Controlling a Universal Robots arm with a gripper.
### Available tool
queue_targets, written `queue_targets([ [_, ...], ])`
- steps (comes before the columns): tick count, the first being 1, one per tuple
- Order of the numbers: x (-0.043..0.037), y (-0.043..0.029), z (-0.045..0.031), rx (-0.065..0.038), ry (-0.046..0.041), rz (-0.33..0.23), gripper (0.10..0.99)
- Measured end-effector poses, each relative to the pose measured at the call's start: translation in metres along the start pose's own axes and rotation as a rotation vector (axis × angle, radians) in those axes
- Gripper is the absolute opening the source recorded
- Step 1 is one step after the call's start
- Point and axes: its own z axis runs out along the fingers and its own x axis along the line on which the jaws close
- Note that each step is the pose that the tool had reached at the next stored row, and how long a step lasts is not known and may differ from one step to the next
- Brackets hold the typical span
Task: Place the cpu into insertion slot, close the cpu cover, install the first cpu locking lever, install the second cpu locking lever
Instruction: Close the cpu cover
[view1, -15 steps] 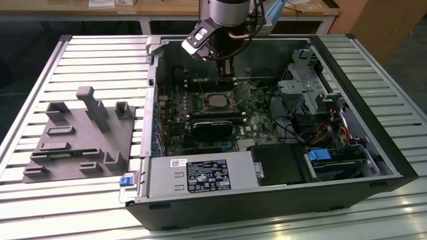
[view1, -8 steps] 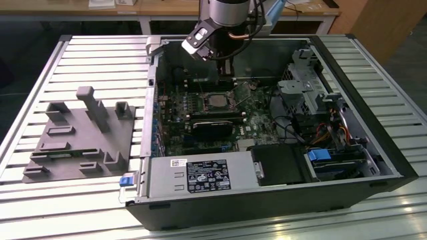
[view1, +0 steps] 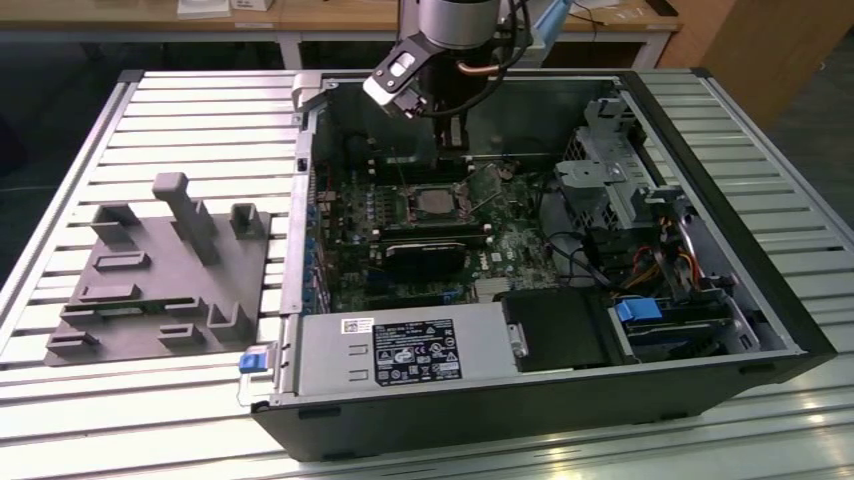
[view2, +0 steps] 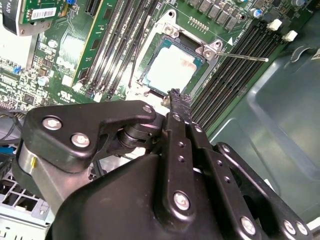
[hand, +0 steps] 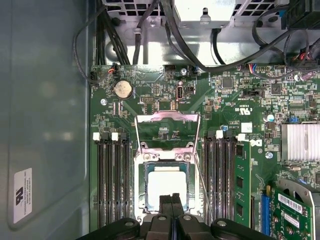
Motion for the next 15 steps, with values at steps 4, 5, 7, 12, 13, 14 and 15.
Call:
queue_targets([
  [4, 0.0, 0.0, -0.0002, 0.0, -0.0002, 0.0, 0.102],
  [5, 0.0, 0.0004, -0.0002, 0.0, -0.0003, 0.0, 0.102],
  [7, 0.0, 0.0015, -0.0002, 0.0, -0.0004, 0.0, 0.102],
  [12, 0.0002, 0.0099, 0.0, 0.0, -0.0003, 0.0, 0.102],
  [13, 0.0003, 0.0119, 0.0, 0.001, -0.0003, 0.0, 0.102],
  [14, 0.0003, 0.0139, 0.0001, 0.001, -0.0003, 0.0, 0.102],
  [15, 0.0004, 0.0158, 0.0001, 0.001, -0.0003, 0.0, 0.102],
])
